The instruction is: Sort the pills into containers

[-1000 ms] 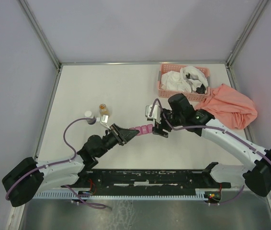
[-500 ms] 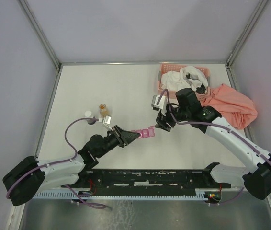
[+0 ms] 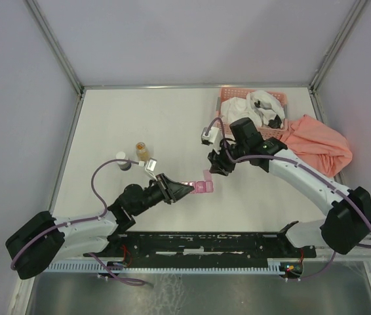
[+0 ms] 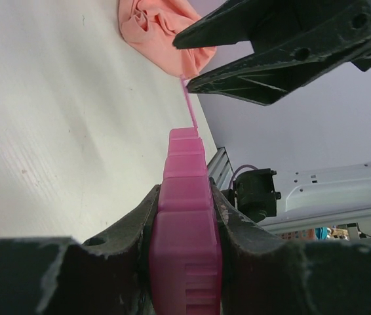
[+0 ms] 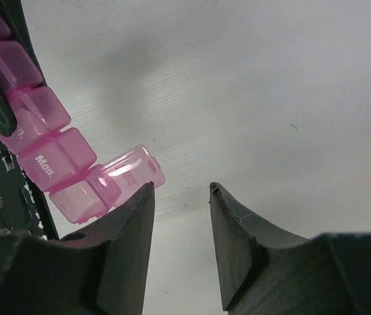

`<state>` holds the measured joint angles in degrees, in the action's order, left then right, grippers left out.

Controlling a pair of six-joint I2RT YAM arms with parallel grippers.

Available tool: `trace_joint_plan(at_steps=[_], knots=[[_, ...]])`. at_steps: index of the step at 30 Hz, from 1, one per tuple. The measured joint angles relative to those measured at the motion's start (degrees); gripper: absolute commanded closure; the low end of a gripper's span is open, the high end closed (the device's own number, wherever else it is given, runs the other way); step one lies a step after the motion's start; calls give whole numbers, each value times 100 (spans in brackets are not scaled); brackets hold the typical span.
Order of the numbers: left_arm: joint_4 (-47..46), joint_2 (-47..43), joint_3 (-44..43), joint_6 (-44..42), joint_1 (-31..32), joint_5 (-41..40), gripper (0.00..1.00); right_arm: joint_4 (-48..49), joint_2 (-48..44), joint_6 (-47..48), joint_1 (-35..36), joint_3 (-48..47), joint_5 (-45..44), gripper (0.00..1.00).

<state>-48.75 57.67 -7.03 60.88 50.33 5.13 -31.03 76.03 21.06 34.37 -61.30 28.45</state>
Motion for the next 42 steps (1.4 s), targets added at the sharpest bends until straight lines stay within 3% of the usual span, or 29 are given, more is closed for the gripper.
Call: trace_joint_plan(at_steps=[11, 19, 24, 34, 42], knots=[[-105, 37, 0, -162, 0, 98, 97, -433, 590, -24, 107, -205, 125, 54], [-66, 72, 0, -227, 0, -83, 97, -466, 448, -407, -291, -352, 730, 31], [-122, 350, 0, -227, -15, -227, 97, -461, 433, -688, -621, -352, 1333, 25], [-1032, 1626, -127, -153, -503, -345, 97, -190, 695, -1432, -1228, -352, 2120, 25], [-1919, 3355, -990, 111, -699, -33, 95, -11, 640, -1591, -1419, -350, 2221, 25]])
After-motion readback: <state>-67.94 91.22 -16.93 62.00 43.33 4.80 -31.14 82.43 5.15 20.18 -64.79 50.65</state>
